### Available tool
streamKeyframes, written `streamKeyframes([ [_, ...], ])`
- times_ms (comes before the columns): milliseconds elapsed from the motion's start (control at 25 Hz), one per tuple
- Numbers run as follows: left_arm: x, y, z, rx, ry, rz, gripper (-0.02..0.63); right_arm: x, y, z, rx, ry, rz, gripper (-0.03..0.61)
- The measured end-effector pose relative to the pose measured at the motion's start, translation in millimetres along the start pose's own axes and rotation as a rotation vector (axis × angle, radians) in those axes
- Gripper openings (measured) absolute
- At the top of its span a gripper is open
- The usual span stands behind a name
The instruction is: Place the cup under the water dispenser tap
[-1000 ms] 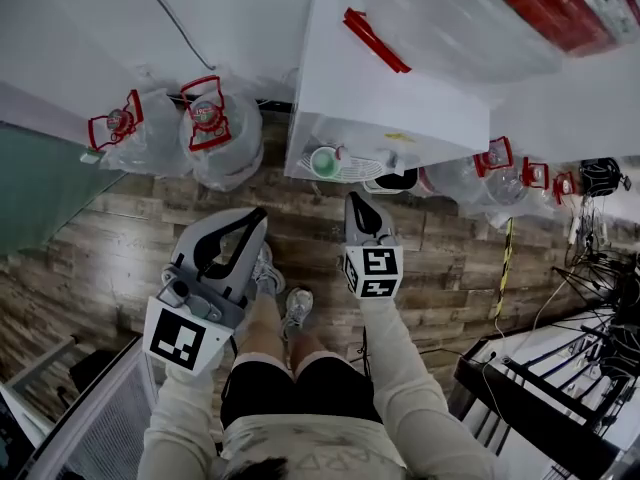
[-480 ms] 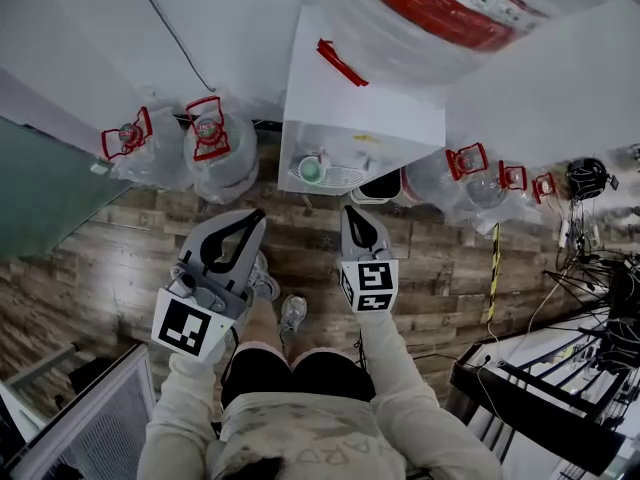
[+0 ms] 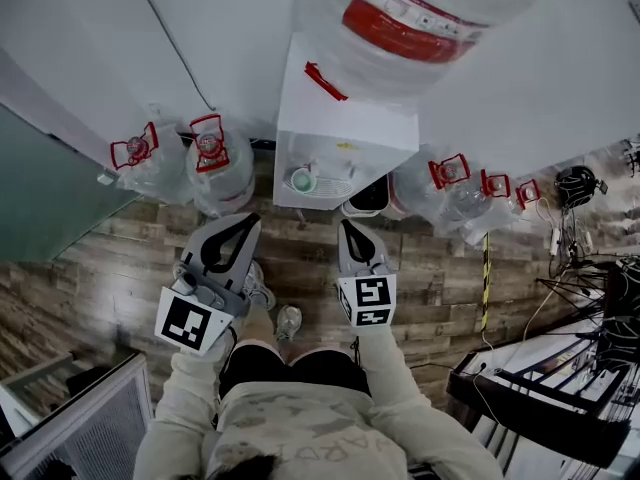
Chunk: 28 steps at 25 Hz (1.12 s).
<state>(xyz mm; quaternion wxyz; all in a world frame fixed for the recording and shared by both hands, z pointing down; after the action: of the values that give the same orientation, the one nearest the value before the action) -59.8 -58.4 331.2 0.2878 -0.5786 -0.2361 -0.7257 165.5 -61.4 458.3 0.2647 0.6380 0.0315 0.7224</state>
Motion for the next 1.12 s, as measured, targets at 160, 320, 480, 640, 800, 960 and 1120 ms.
streamKeyframes([
  [160, -13.6, -8.9, 4.1, -0.012, -0.004, 0.014, 0.005, -17.1, -19.4, -9.8, -0.005, -0.011, 0.027, 0.009],
  [320, -25.1, -16.4, 9.4, -0.012, 0.024, 0.024, 0.005, -31.3, -39.5, -17.6, -0.010, -0.022, 0.059, 0.009],
  [480, -38.0, -22.5, 14.5, -0.007, 0.064, 0.055, 0.005, -43.3, -60.8, -22.5, -0.011, -0.024, 0.084, 0.009],
  [640, -50.8, -27.7, 20.7, -0.011, 0.071, 0.065, 0.005, -52.9, -80.8, -24.4, -0.007, -0.025, 0.110, 0.009],
  [800, -65.2, -33.3, 27.4, -0.020, 0.077, 0.086, 0.005, -63.2, -101.2, -26.1, -0.004, -0.036, 0.136, 0.009],
  [960, -75.2, -38.5, 32.5, -0.025, 0.082, 0.099, 0.005, -71.4, -116.4, -27.4, 0.000, -0.051, 0.160, 0.009],
  [1120, -82.3, -43.0, 37.9, -0.023, 0.088, 0.104, 0.005, -81.5, -130.4, -28.0, 0.003, -0.054, 0.193, 0.009],
])
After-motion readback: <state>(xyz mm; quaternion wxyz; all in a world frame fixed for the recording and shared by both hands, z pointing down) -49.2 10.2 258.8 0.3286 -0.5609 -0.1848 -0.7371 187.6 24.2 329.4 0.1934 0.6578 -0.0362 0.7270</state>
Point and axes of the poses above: the fingertips, and each gripper's own axes: y forward along the fingers, z to its right, x out of its underside, the point moved 7 cm from there along -y, backward along the fingers, and after that the axes turned 14 degrees about y, right-handed, at the moved point
